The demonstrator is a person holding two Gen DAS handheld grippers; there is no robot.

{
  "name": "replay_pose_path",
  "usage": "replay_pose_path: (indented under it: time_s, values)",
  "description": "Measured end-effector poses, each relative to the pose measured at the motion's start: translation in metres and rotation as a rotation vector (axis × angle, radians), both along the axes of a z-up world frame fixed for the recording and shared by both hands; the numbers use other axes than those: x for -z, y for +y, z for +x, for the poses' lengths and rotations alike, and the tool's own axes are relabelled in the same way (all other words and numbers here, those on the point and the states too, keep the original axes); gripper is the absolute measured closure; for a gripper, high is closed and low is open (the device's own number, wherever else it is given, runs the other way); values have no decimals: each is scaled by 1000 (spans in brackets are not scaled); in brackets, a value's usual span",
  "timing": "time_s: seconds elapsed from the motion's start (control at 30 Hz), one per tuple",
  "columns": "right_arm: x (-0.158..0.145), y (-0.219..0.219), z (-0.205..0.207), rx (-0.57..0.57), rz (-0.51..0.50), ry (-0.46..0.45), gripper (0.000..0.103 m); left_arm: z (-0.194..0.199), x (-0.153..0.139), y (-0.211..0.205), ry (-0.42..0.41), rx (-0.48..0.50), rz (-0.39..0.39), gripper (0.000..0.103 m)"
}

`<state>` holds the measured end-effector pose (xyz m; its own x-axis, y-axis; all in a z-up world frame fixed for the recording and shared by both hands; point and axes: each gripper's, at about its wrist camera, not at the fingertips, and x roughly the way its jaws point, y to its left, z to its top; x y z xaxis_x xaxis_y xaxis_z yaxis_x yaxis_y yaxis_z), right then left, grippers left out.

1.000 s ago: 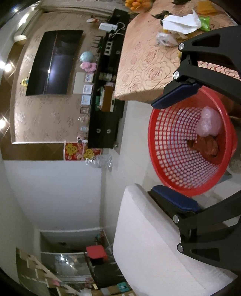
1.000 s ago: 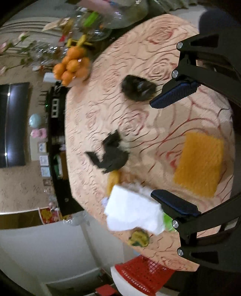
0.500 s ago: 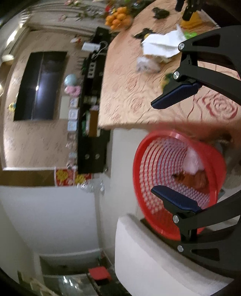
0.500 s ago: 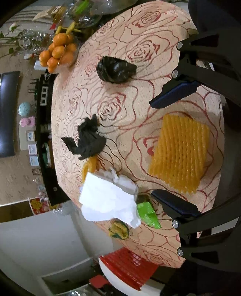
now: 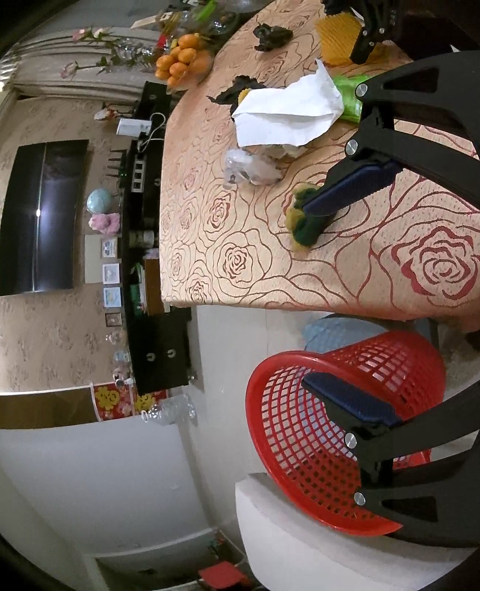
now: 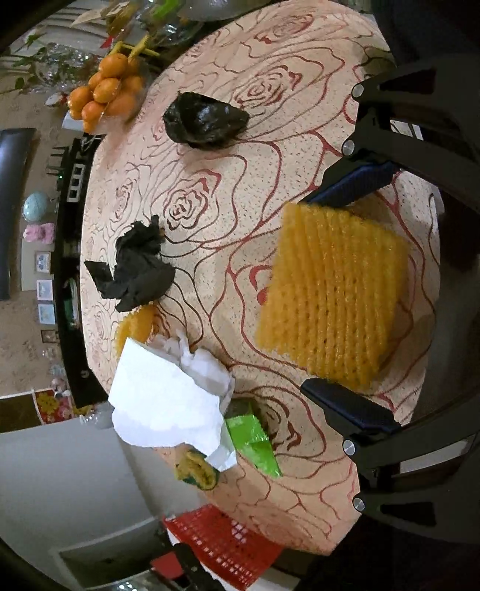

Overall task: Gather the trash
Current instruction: 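Grasp the green-yellow sponge with the left gripper while the right grasps the orange net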

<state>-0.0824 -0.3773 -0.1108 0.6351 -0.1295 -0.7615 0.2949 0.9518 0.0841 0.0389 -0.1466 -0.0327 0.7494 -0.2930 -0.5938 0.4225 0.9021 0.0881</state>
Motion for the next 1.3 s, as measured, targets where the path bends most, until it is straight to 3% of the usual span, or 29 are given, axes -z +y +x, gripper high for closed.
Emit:
replay_pose_path:
  time_s: [0.23,0.5,0.7,1.03,1.3]
  values:
    - [0,-4,4,10,-28,-3,35,-2,2,-1,-5,1,19,20]
    - [-2,-1,9,-22,-76,0,47,0,6,-7,17,18,39,20]
    - [-5,-8,7,1,-47,-17,49,11,15,-22,86,61,26,20]
    - [-6,-17,4,17,-3,-27,49,27,49,-80,115,141,148,20]
    - [-4,-23,4,27,45,-32,49,49,61,-79,169,126,112,24]
